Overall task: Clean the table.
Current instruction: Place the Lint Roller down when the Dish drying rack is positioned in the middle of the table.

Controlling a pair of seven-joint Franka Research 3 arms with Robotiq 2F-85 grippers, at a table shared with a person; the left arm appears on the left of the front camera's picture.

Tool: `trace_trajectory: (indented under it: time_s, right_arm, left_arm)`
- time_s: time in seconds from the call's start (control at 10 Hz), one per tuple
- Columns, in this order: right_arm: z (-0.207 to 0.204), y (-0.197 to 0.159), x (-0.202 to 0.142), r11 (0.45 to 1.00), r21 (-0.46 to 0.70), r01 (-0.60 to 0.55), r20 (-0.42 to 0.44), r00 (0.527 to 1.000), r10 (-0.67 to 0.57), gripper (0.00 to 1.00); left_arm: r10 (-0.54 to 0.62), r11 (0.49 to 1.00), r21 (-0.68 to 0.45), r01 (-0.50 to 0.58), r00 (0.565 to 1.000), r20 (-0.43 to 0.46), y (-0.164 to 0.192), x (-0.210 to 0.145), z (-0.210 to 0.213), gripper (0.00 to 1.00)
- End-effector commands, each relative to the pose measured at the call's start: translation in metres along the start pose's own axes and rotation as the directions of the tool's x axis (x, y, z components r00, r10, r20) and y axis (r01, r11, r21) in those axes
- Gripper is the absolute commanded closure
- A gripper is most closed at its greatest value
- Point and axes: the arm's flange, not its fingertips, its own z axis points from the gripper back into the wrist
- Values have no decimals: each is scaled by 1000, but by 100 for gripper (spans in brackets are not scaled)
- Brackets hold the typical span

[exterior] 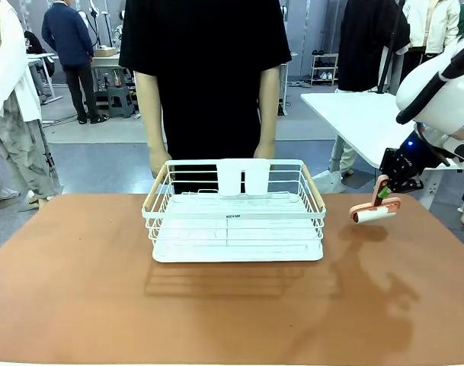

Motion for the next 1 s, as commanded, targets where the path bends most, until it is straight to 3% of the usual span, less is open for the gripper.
trace_trajectory:
  time_s: [0.0,0.3,0.7,0.9]
  right_arm:
    - [-9,-8,-11,995,84,59,22,998,-61,79]
    - [-25,-25,-5,977,201,72,-32,997,-67,79]
    - [-45,-55,-3,961,278,-8,41,999,-3,79]
    - [-50,-58,4,946,324,4,-13,1000,0,79]
  left_arm:
    - [-2,1000,1,2,1000,3,-1,-1,3,0]
    - [-2,1000,1,2,1000,3,-1,-1,3,0]
    - [-2,1000,1,2,1000,3,-1,-1,3,0]
    - [-2,1000,1,2,1000,3,-1,-1,3,0]
